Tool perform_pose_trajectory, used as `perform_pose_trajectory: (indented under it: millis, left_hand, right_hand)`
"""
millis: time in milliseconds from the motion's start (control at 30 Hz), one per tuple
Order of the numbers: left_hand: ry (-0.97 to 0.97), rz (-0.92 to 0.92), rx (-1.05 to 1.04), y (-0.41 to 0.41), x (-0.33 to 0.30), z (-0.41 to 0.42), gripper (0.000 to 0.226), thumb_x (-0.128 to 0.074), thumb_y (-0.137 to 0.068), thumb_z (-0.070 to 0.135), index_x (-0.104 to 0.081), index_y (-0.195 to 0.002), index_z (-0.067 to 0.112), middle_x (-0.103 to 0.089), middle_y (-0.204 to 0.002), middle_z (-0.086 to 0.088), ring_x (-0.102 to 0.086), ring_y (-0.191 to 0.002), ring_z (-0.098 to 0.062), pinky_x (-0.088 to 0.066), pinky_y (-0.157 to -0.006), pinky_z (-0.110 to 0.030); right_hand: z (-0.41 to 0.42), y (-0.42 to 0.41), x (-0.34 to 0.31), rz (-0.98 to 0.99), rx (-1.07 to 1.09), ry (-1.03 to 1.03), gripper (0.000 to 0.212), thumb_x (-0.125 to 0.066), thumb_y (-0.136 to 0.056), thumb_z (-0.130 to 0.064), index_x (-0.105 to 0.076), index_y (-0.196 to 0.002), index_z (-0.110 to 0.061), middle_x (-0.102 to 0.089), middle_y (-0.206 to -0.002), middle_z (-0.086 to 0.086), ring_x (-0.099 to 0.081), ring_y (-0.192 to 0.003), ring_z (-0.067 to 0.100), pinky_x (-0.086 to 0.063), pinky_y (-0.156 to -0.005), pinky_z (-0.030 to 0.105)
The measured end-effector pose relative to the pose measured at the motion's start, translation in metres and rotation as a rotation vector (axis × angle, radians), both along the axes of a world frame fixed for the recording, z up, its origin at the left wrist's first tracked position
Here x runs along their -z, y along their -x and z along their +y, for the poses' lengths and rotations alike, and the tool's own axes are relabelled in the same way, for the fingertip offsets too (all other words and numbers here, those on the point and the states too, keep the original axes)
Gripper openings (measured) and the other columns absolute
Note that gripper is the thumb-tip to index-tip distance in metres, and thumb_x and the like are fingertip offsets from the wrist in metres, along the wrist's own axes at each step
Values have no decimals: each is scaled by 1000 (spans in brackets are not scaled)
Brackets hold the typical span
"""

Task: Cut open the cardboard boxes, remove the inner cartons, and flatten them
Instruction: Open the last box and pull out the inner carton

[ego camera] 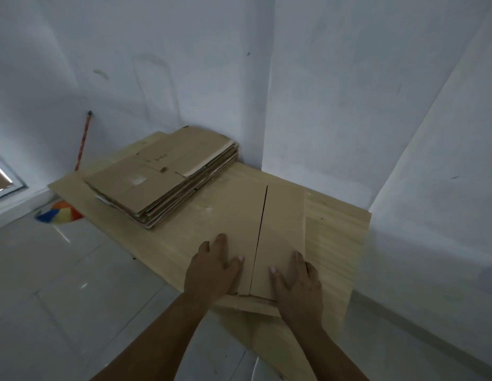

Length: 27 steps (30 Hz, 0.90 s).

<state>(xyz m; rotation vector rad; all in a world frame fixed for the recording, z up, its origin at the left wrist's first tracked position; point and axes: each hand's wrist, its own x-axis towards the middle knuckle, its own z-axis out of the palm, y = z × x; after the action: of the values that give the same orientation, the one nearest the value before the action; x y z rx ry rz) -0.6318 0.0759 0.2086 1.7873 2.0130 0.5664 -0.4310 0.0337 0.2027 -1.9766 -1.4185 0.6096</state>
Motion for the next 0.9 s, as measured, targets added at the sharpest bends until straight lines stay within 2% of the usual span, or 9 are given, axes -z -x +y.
perform_pose_trajectory:
  millis: [300,533,633,733,833,900]
  left_hand:
    - [60,5,182,61,9,110,80,-46,-87,72,-22,-153,35,-40,-146,-12,-48,-127,-34,-45,-102,-43]
    - [168,9,302,77,24,156,94,-47,-79,80,-18,-155,33,-36,-149,-14,-43,-133,-35,-42,-106,-44]
    - [146,12,302,72,29,170,93,-53,-81,76,-20,-156,30,-34,-151,-16,-41,-135,-35,-41,-107,-43]
    - [135,62,316,68,31,186,94,-53,-80,77,-21,-155,30,-31,-152,-18,-39,-136,-36,-39,-107,-43]
    - [94,186,331,65,29,197,97,-40,-71,86,-25,-150,32,-28,-147,-15,-36,-130,-35,-38,-103,-46]
    - [85,253,316,60,29,204,99,-37,-69,87,-25,-150,31,-26,-144,-12,-33,-127,-34,-36,-103,-45]
  right_hand:
    - [74,75,6,4,196,50,74,-58,-89,-61,-33,-152,-31,-42,-146,8,-46,-126,33,-44,-101,44]
    - [105,104,17,-27,292,122,74,-58,-91,-58,-33,-152,-26,-43,-144,11,-48,-122,35,-44,-99,43]
    - [117,108,20,-12,309,132,74,-57,-92,-58,-29,-153,-26,-40,-146,10,-45,-125,33,-42,-101,43]
    - [131,105,24,-26,330,131,83,-56,-91,-59,-22,-156,-20,-37,-151,10,-42,-129,33,-38,-106,44]
    - [144,102,24,96,393,132,96,-60,-88,-61,-13,-159,-16,-31,-158,9,-34,-140,32,-31,-114,43]
    - [152,99,25,198,450,135,94,-59,-89,-61,-16,-159,-15,-32,-159,10,-32,-143,30,-27,-115,41]
